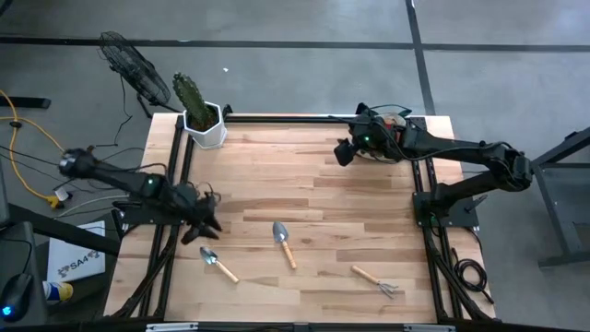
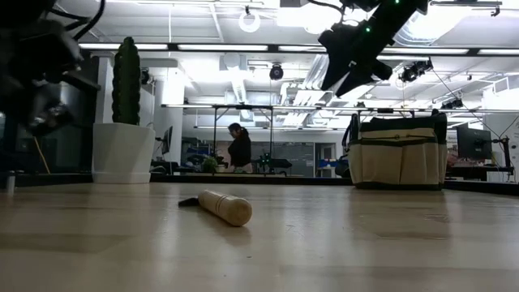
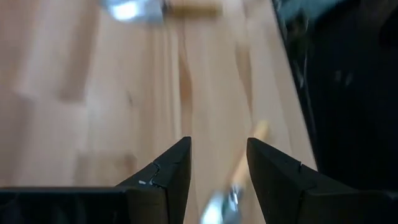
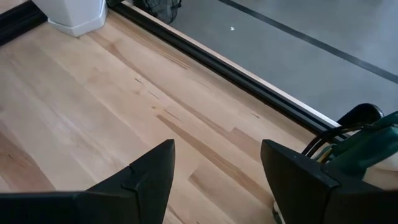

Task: Pick & Place Garden tools in Gardening bag
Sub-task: Put the left brown trowel into the gardening bag

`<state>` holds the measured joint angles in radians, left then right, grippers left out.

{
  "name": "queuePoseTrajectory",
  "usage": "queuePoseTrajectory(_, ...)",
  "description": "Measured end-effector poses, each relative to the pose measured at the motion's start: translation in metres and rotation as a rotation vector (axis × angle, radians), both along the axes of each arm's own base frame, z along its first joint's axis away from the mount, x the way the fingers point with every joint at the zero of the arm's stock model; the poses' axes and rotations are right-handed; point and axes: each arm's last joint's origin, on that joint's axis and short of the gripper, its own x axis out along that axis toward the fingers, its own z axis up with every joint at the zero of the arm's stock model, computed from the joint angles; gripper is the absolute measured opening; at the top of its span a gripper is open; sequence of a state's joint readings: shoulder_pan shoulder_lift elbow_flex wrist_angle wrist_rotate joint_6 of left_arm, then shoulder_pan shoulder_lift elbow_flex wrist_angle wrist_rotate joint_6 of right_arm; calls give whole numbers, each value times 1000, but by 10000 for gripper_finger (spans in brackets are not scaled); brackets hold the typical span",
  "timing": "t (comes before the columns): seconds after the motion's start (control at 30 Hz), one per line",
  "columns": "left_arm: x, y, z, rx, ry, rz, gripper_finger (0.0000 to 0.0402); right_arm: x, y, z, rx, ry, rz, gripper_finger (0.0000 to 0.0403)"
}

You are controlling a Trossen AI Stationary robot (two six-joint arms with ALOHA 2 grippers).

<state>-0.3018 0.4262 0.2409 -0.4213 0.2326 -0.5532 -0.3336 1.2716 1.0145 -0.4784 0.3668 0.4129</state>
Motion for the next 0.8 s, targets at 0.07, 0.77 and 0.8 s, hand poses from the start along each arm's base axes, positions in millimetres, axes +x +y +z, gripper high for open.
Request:
queuePoseTrajectory(0.07, 0, -9, -5, 5, 65, -55, 152, -1, 0, -1, 4, 10, 0, 231)
queuePoseTrajectory(0.77, -13, -66, -24, 276, 204, -420, 152, -1, 0, -1, 7, 20, 1, 231)
queuePoseTrajectory(0.8, -13, -67, -24, 273, 214, -429, 152, -1, 0, -1, 6, 21, 1, 231)
